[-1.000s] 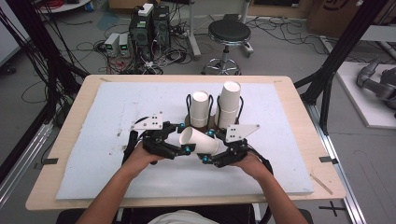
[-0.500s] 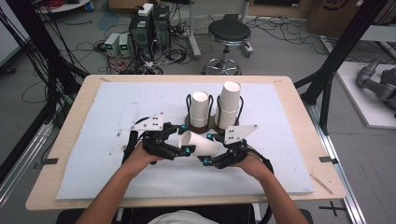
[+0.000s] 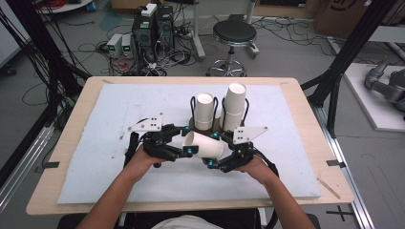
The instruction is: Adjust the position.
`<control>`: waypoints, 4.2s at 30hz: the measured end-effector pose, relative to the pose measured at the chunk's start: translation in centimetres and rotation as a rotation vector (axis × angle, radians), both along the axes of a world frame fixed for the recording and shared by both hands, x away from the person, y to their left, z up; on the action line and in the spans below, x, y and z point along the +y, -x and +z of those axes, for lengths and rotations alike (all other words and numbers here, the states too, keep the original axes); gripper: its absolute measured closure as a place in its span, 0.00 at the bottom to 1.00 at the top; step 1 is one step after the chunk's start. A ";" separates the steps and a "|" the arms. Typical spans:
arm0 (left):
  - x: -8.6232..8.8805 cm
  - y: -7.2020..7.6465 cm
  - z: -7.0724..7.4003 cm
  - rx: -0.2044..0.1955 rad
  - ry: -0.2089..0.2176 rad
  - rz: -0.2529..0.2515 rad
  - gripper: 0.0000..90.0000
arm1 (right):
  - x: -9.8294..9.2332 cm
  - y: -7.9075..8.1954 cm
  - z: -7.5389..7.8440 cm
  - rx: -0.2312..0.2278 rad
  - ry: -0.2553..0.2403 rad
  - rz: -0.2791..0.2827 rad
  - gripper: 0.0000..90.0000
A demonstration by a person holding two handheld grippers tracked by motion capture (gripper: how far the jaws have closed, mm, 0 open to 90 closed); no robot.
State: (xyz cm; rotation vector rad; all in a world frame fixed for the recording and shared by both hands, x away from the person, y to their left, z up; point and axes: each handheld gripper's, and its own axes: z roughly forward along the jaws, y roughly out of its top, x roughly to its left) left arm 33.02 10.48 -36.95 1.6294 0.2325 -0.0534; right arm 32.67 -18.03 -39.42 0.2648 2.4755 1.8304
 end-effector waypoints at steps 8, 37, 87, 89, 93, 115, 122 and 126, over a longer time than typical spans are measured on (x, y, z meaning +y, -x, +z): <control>0.0 0.1 0.1 -0.031 -0.073 0.032 0.32 | -0.4 -0.1 0.1 -0.036 0.029 0.032 0.41; -0.1 0.1 -0.4 -0.023 -0.093 -0.007 0.39 | -0.8 -0.2 0.4 -0.011 0.015 0.030 0.36; 0.4 -0.1 -0.7 -0.023 -0.153 0.004 0.32 | -1.7 -0.6 0.7 0.041 0.063 0.071 0.48; 0.2 0.1 -0.8 -0.027 -0.168 -0.011 0.38 | -1.7 -0.6 0.7 0.041 0.068 0.076 0.48; 0.2 0.1 -0.7 -0.021 -0.158 -0.023 0.39 | -1.8 -0.6 0.9 0.057 0.049 0.076 0.44; 0.1 0.1 -1.1 -0.011 -0.133 -0.017 0.37 | -2.6 -0.7 1.4 0.068 -0.039 0.072 0.48; 0.0 0.0 -1.2 -0.019 -0.175 -0.005 0.33 | -2.4 -0.7 1.4 0.061 -0.005 0.068 0.48; -0.2 0.1 -1.3 -0.017 -0.190 -0.022 0.38 | -2.4 -0.7 1.5 0.060 -0.012 0.067 0.48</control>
